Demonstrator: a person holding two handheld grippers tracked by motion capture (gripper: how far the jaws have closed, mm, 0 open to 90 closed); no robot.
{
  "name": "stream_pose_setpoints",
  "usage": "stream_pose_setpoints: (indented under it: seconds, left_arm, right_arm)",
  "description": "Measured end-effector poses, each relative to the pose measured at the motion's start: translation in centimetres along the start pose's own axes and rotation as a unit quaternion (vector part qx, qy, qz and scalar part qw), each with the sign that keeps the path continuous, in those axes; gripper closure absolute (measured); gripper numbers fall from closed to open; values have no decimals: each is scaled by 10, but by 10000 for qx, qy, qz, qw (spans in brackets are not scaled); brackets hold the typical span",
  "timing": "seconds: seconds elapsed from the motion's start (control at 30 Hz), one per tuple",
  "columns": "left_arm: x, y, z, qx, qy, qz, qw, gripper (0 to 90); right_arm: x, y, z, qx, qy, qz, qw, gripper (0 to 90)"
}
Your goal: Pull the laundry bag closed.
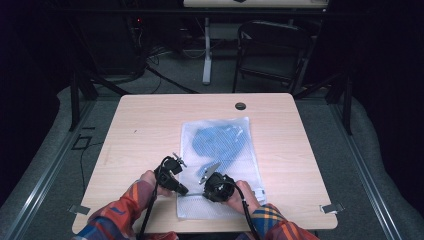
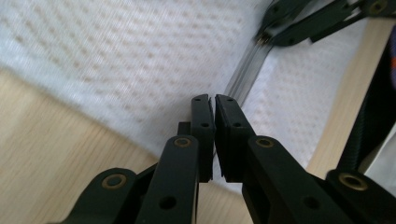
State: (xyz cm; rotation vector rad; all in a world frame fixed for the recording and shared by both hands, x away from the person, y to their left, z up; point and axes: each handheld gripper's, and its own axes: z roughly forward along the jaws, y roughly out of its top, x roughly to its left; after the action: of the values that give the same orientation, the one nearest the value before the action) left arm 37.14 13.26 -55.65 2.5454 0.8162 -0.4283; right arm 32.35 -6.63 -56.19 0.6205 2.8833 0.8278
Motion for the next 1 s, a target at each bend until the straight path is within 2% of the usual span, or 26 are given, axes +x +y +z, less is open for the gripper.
stream_pose_setpoints:
  seconds: [0.03, 0.13, 0.27, 0.33, 0.4, 0.47, 0.53, 0.6, 0.63, 0.7, 0.73, 0.77, 0.83, 1.0]
  left_arm:
    - [-1, 1, 3, 30, -10, 50, 10000, 845]
    - [-2, 1, 5, 10, -1, 166, 9999, 853]
    - [-1, -1, 5, -66, -35, 184, 9998, 857]
    - [-5, 0, 5, -6, 103, 245, 9996, 851]
    - [-7, 0, 5, 12, 155, 272, 9995, 846]
    - [-11, 1, 6, 53, 262, 410, 9988, 818]
    - [-12, 2, 5, 127, 295, 520, 9981, 813]
    - [-13, 2, 6, 41, 264, 539, 9982, 801]
    - [-14, 2, 7, -20, 303, 538, 9981, 800]
    - [-15, 3, 8, 5, 355, 537, 9979, 834]
    - [-17, 4, 9, -7, 419, 512, 9978, 834]
    - [-19, 6, 10, -47, 439, 612, 9971, 867]
    - [-20, 7, 11, -53, 432, 666, 9968, 900]
    - [-20, 7, 12, -69, 407, 620, 9972, 900]
  right_arm:
    - [-3, -1, 0, -14, 66, 83, 9999, 831]
    - [-5, -1, 0, -1, 139, 106, 9998, 831]
    - [-5, -3, -1, -43, 157, 156, 9997, 830]
    - [-4, -1, -1, 26, 143, 189, 9997, 829]
    - [-5, -1, -1, 33, 158, 220, 9996, 829]
    - [-5, -3, -1, -48, 167, 199, 9996, 829]
    - [-6, -5, 0, -148, 209, 293, 9992, 829]
    - [-8, -6, -1, -143, 291, 199, 9993, 828]
    - [-13, -7, -2, -76, 391, 477, 9981, 828]
    - [-15, -7, -2, -77, 470, 626, 9969, 828]
    - [-15, -7, -2, -77, 470, 626, 9969, 828]
    - [-15, -6, -2, -33, 445, 529, 9976, 828]
    - [-15, -5, -2, -13, 449, 599, 9972, 828]
    - [-15, -4, -2, 22, 446, 643, 9969, 830]
